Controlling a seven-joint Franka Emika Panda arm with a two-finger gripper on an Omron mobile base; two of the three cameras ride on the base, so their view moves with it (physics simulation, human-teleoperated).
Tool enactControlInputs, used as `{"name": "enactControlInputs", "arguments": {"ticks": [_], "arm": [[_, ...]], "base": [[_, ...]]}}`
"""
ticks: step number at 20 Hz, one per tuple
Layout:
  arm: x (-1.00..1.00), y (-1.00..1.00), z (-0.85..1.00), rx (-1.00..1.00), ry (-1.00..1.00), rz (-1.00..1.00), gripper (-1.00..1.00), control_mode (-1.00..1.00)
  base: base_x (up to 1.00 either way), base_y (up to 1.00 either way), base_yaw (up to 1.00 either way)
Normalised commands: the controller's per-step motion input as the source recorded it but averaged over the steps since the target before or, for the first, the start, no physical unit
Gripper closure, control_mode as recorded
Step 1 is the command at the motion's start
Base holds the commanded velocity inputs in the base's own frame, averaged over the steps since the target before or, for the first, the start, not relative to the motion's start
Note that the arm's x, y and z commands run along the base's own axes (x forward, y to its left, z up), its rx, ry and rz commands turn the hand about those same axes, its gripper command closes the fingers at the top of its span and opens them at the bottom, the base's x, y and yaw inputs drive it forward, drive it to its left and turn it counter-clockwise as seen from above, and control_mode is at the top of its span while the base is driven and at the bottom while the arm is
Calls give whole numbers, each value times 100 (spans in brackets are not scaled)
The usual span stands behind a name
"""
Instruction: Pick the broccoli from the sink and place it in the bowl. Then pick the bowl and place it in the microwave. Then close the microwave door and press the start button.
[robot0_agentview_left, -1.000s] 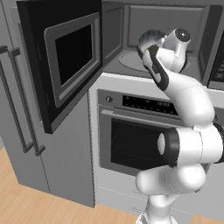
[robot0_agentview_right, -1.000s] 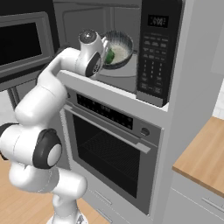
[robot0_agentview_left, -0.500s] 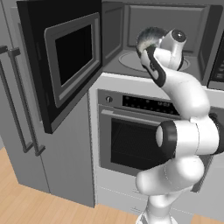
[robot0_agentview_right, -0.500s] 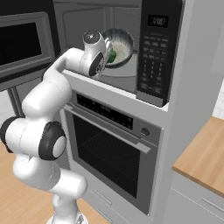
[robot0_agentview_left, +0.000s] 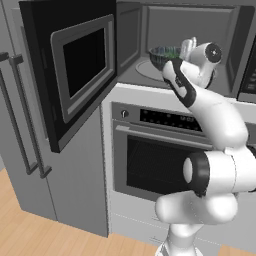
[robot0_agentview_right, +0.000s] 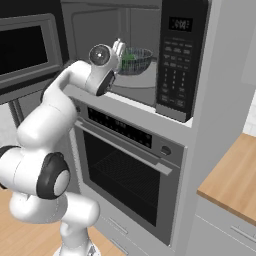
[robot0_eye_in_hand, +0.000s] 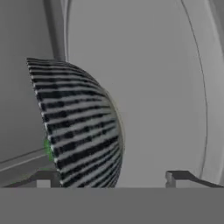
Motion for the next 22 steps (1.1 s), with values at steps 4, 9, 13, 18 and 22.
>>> {"name": "enactControlInputs", "arguments": {"ticks": [4, 9, 13, 18, 22], "arm": [[-83, 11, 59, 0, -46, 0, -100, -100], [-100, 27, 60, 0, -36, 0, -100, -100], [-100, 24, 61, 0, -8, 0, -100, -100], [-100, 17, 45, -2, 2, 4, -100, -100], [-100, 24, 26, -5, 11, 6, -100, -100]], "base": [[0, 0, 0], [0, 0, 0], [0, 0, 0], [0, 0, 0], [0, 0, 0]]}}
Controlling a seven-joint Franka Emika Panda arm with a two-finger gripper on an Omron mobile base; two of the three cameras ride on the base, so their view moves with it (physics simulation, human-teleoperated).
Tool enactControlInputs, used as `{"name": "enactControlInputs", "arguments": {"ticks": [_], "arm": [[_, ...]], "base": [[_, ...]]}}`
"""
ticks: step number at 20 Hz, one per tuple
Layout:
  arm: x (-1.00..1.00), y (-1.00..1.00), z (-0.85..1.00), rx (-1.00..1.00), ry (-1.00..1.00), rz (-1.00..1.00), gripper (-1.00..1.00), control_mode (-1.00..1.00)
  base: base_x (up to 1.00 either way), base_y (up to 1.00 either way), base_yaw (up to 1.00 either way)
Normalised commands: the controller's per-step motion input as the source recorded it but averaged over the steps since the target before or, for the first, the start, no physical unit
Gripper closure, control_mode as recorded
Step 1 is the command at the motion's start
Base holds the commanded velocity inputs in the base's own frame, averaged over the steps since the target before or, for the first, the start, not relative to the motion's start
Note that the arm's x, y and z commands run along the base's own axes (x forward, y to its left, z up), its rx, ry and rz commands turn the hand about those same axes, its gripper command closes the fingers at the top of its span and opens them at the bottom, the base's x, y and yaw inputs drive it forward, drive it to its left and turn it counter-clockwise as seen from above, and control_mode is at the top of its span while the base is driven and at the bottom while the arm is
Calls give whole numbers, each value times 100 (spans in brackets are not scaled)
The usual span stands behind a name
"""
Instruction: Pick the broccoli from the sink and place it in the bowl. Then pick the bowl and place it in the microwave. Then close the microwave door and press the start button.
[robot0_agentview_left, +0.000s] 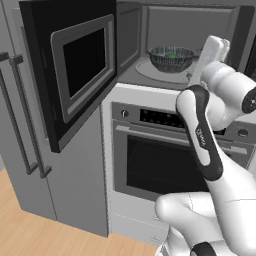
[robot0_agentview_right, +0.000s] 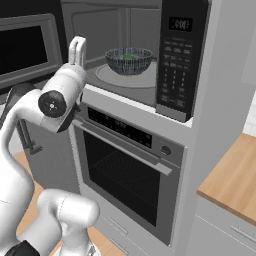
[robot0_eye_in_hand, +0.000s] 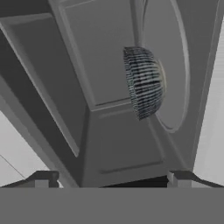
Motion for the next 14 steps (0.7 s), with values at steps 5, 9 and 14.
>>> {"name": "enactControlInputs", "arguments": {"ticks": [5, 9, 14], "arm": [[-100, 50, 12, -6, 23, 3, -100, -100], [-100, 84, 0, -4, 17, 0, -100, -100], [-100, 90, 0, -4, 18, 0, -100, -100]], "base": [[0, 0, 0], [0, 0, 0], [0, 0, 0]]}}
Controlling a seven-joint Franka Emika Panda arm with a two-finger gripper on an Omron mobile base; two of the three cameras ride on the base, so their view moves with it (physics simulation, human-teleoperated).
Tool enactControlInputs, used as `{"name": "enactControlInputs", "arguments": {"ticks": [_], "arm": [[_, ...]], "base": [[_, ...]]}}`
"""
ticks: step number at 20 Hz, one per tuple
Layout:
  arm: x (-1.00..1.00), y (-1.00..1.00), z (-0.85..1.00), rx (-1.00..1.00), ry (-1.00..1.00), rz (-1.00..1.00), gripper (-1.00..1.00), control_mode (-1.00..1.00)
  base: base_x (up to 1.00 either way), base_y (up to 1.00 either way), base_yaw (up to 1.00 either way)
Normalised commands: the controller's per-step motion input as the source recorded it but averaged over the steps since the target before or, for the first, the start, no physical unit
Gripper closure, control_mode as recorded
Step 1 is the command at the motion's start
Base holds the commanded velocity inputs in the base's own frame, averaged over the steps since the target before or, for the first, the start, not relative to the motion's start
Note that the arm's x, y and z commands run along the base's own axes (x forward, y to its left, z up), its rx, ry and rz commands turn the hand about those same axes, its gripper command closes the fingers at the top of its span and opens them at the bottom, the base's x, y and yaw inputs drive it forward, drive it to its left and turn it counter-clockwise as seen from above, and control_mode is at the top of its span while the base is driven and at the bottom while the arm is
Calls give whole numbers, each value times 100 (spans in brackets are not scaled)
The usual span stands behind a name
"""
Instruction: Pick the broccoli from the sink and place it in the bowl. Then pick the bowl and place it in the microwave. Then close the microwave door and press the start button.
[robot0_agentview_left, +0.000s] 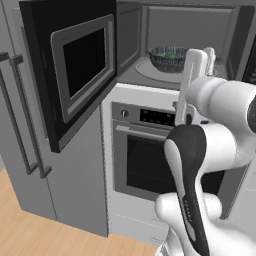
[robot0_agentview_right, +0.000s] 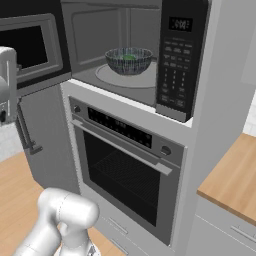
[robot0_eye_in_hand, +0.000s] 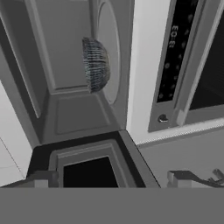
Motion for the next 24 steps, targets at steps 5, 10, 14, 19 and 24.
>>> {"name": "enactControlInputs", "arguments": {"ticks": [5, 10, 14, 19, 24], "arm": [[-100, 81, -12, -4, 10, 0, -100, -100], [-100, 75, -54, -2, -12, 0, -100, -100], [-44, 93, -64, 0, -22, 0, -100, -100], [5, 100, -56, 0, -18, 0, -100, -100], [26, 100, -44, 0, -21, -4, -100, -100]], "base": [[0, 0, 0], [0, 0, 0], [0, 0, 0], [0, 0, 0], [0, 0, 0]]}}
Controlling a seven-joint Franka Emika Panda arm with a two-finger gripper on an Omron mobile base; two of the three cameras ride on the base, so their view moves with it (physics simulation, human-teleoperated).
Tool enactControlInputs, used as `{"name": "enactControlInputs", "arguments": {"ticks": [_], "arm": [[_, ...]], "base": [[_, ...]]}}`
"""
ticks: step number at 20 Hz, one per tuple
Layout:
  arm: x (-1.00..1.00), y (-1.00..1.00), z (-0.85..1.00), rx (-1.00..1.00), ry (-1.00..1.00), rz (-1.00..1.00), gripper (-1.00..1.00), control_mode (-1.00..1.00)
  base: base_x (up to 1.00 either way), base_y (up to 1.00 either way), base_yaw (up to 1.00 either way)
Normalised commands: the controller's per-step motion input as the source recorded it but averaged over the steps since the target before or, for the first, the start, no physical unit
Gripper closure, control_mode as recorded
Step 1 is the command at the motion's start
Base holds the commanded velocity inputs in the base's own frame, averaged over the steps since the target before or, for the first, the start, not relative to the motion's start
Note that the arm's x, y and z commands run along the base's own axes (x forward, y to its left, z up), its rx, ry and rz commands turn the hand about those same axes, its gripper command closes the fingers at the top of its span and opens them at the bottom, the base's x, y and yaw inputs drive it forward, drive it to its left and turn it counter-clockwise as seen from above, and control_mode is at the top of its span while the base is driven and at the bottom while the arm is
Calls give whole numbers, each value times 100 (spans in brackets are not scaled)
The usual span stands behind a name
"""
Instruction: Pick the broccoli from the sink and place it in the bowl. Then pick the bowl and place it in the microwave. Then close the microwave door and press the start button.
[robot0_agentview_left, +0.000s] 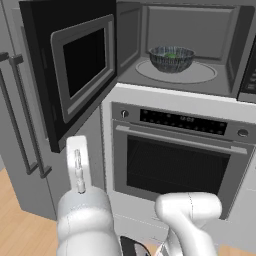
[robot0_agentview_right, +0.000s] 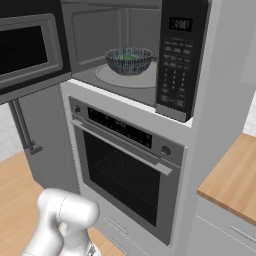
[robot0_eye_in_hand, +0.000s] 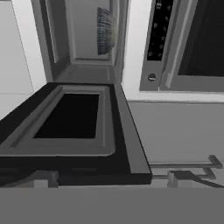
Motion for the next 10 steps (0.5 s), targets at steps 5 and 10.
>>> {"name": "enactControlInputs", "arguments": {"ticks": [5, 10], "arm": [[94, 76, -65, 0, -9, -2, -100, -100], [66, 94, -46, 0, -17, -7, -100, -100]], "base": [[0, 0, 0], [0, 0, 0]]}}
